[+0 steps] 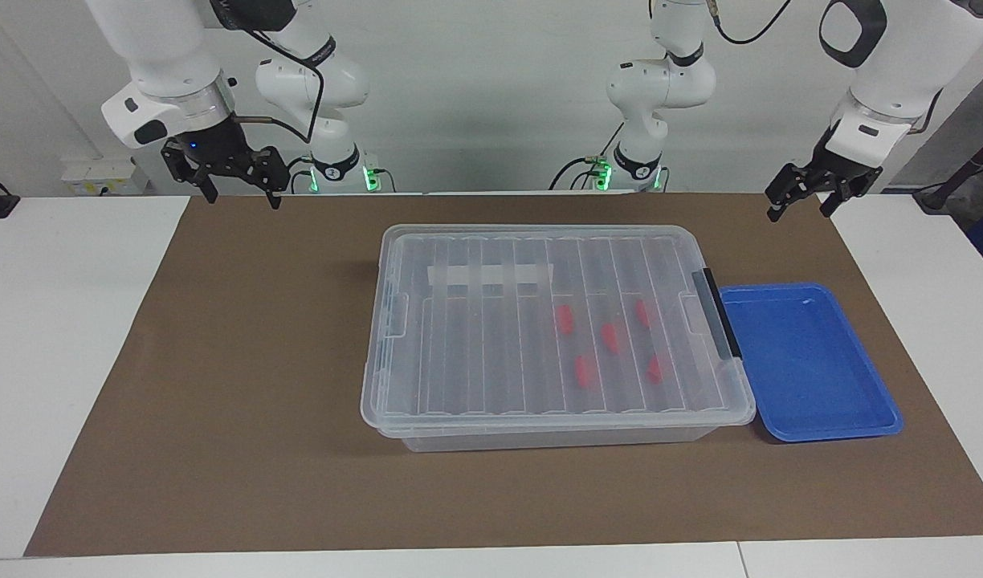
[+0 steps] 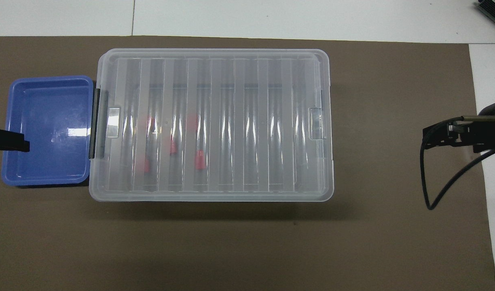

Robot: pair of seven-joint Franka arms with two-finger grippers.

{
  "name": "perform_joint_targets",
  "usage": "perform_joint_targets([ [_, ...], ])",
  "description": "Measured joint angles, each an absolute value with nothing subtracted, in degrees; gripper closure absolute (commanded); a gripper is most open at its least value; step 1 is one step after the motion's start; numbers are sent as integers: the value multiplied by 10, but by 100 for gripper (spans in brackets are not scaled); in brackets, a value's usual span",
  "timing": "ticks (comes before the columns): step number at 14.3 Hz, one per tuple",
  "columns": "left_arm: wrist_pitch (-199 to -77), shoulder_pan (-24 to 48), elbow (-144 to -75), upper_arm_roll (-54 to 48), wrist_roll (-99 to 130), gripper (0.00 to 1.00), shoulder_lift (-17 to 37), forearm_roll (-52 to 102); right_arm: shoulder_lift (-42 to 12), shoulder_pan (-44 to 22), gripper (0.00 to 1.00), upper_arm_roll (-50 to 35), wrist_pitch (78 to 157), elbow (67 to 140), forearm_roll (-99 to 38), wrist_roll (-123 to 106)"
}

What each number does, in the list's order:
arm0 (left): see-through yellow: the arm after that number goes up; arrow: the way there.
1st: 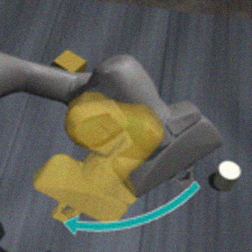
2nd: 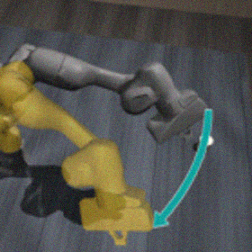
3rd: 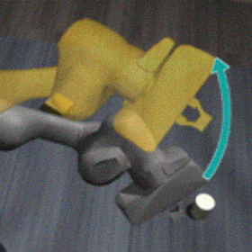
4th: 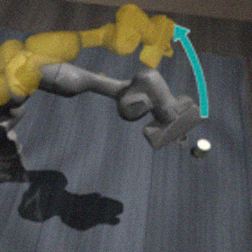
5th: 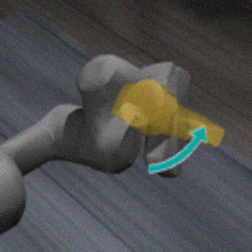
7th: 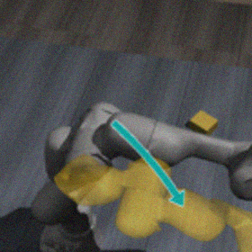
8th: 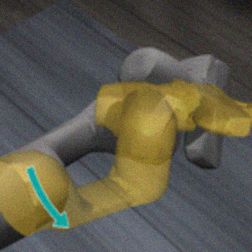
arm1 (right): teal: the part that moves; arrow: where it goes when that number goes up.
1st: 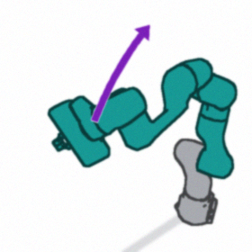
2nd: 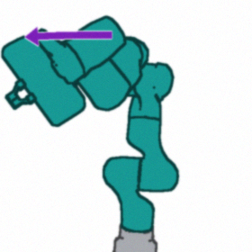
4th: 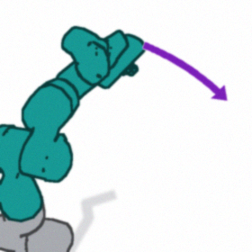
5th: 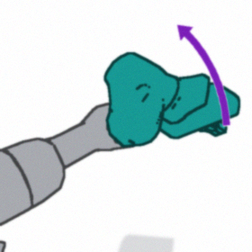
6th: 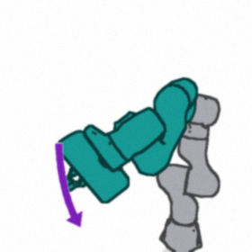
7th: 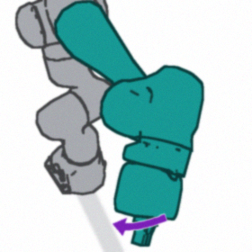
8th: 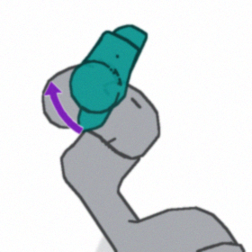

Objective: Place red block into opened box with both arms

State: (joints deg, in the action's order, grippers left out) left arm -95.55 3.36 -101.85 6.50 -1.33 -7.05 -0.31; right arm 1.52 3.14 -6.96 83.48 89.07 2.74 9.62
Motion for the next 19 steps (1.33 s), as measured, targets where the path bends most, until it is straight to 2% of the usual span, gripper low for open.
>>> perform_joint_targets([
  [19,-956,34,-1019,65,-13,0,-70,-3,15,32,0,-70,835,892,11,96],
])
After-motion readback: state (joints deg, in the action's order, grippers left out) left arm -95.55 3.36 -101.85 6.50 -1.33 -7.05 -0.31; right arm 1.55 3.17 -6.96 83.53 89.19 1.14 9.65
